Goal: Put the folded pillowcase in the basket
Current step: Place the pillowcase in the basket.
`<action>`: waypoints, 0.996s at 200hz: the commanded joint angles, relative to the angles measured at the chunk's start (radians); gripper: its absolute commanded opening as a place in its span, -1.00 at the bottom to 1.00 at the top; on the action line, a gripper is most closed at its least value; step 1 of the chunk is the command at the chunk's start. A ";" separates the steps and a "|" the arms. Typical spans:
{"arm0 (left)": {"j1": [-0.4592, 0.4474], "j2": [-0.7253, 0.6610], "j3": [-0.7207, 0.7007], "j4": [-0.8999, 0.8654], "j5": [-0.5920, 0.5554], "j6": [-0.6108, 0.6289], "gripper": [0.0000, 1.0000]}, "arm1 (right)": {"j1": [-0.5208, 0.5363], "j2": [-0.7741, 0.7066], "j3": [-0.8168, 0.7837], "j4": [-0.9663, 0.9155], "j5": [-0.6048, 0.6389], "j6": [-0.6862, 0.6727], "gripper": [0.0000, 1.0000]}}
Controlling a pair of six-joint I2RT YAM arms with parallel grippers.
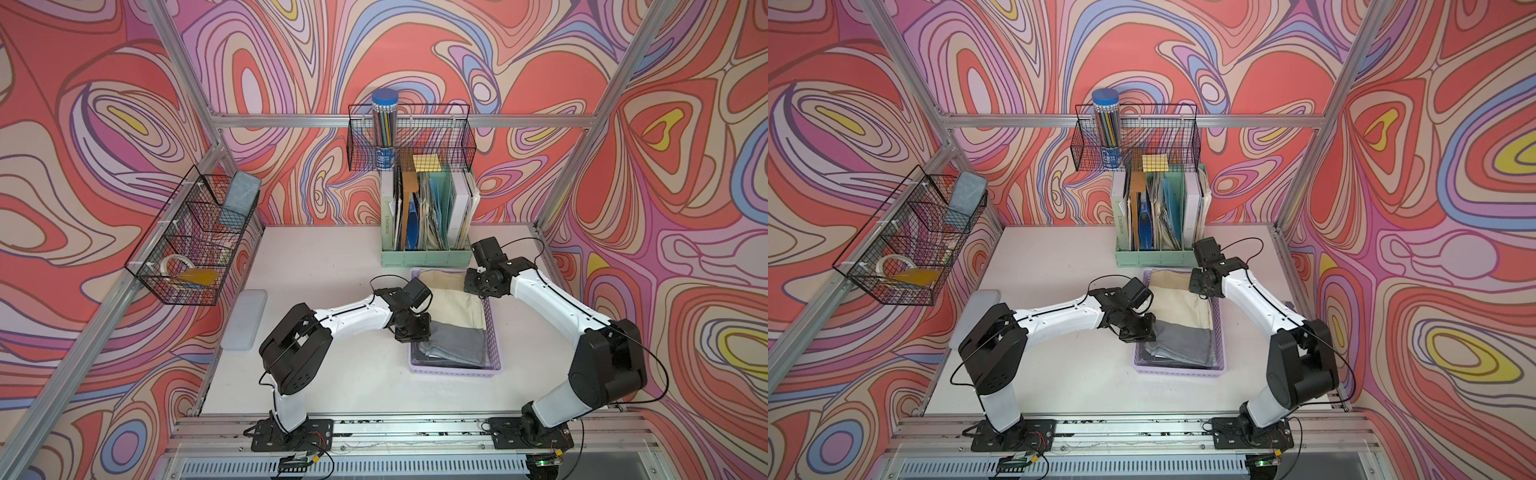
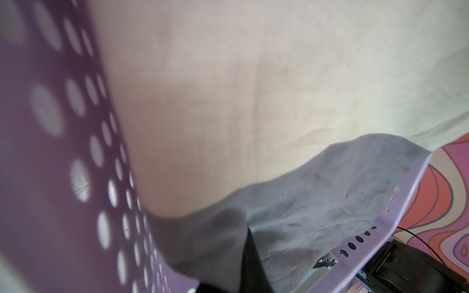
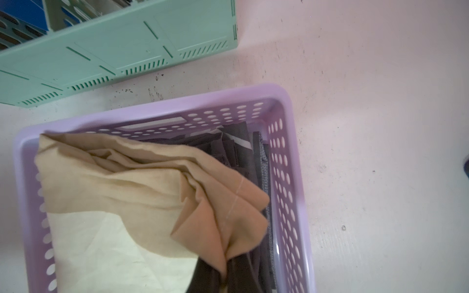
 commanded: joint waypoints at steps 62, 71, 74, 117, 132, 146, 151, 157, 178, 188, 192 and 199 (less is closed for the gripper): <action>-0.009 -0.046 -0.046 -0.040 -0.046 0.032 -0.53 | -0.004 0.147 -0.036 0.139 0.036 -0.024 -0.13; -0.012 -0.047 -0.041 -0.038 -0.039 0.034 -0.33 | -0.005 0.139 -0.038 0.150 0.046 -0.023 -0.04; -0.013 -0.047 -0.040 -0.040 -0.039 0.034 -0.30 | -0.004 0.138 -0.036 0.151 0.050 -0.024 -0.01; -0.025 -0.078 -0.005 -0.107 -0.086 0.056 0.65 | -0.004 0.111 0.021 0.123 0.069 -0.037 0.20; -0.026 -0.105 -0.001 -0.136 -0.108 0.062 0.97 | -0.004 0.090 0.044 0.107 0.081 -0.043 0.22; -0.030 -0.126 -0.003 -0.146 -0.114 0.063 0.97 | -0.004 0.074 0.060 0.101 0.084 -0.049 0.25; -0.029 -0.132 -0.001 -0.153 -0.120 0.062 0.97 | -0.004 0.070 0.066 0.095 0.085 -0.050 0.26; -0.031 -0.141 -0.002 -0.162 -0.129 0.060 0.97 | -0.004 0.066 0.073 0.091 0.085 -0.050 0.27; -0.039 -0.173 0.003 -0.175 -0.153 0.058 0.97 | -0.004 0.045 0.085 0.084 0.084 -0.053 0.28; -0.041 -0.192 0.006 -0.181 -0.159 0.058 0.97 | -0.004 0.028 0.087 0.080 0.084 -0.054 0.28; -0.042 -0.201 0.012 -0.189 -0.169 0.057 0.97 | -0.004 0.021 0.087 0.079 0.081 -0.053 0.28; -0.047 -0.218 0.023 -0.205 -0.196 0.058 0.97 | -0.004 0.003 0.089 0.078 0.075 -0.053 0.28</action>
